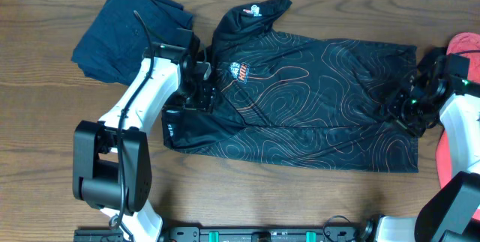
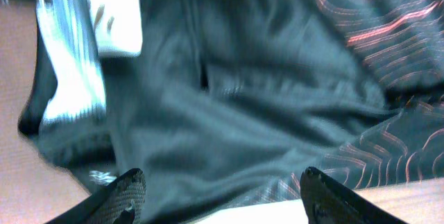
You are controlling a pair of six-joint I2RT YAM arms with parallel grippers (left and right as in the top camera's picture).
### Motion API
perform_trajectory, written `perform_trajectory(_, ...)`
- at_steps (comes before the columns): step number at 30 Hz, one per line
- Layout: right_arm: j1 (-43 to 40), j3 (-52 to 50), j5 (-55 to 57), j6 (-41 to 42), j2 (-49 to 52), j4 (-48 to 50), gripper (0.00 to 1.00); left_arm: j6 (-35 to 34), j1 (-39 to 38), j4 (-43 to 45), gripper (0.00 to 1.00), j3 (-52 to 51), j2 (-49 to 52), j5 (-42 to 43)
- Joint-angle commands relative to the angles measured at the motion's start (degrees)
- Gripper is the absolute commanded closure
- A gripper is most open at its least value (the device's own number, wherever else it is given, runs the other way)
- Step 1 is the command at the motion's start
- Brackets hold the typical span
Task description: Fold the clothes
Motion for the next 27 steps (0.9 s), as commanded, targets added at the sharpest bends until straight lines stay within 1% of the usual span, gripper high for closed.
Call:
perform_trajectory(1,-0.2,-0.1,3.4,-0.9,0.3,-1.5,0.45,-4.9,0.7,-4.1,0.27,0.3,-1.9,-5.3)
perform_trajectory(4,-1.0,-0.2,4.5,-0.9,0.3,-3.3,0.41,-9.6,2.6,-9.7,0.27,0.3,-2.7,-6.6)
perform_trajectory(7,-2.2,-0.8,6.0,-0.9,0.3,-4.2,0.38,-10.3,5.1,-11.3,0.25,-1.5,-2.8,-6.3)
perform_trajectory(11,-4.1,-2.7,6.4,-0.9,0.3,-4.1,0.37,-10.3,9.2,-6.3,0.24,-7.4,-2.8,-5.6)
perform_trajectory(15,-5.7,-5.3,6.4,-0.9,0.3,-3.9,0.37,-8.4,12.7,2.0,0.23,-13.5,-2.8,-0.3)
perform_trajectory(18,-6.5,-7.2,6.1,-0.9,0.3,-3.3,0.37,-8.4,14.3,5.2,0.23,-17.0,-2.8,2.0)
perform_trajectory(21,-6.6,-8.7,5.8,-1.1,0.3,-1.9,0.38,-8.9,14.6,7.5,0.24,-20.0,-2.8,2.4)
perform_trajectory(22,-6.6,-9.0,5.7,-1.4,0.3,-1.4,0.37,-9.5,14.6,8.5,0.27,-21.2,-2.8,2.5)
perform_trajectory(23,-6.6,-9.1,5.7,-1.6,0.3,-1.2,0.37,-10.2,14.6,9.3,0.32,-22.1,-2.8,2.5)
perform_trajectory(24,-6.6,-9.1,5.7,-1.6,0.3,-1.1,0.37,-10.8,14.6,10.0,0.46,-23.0,-2.8,2.5)
perform_trajectory(27,-6.6,-9.1,5.7,-1.5,0.3,-0.9,0.37,-11.9,14.6,11.0,0.81,-25.2,-2.8,2.4)
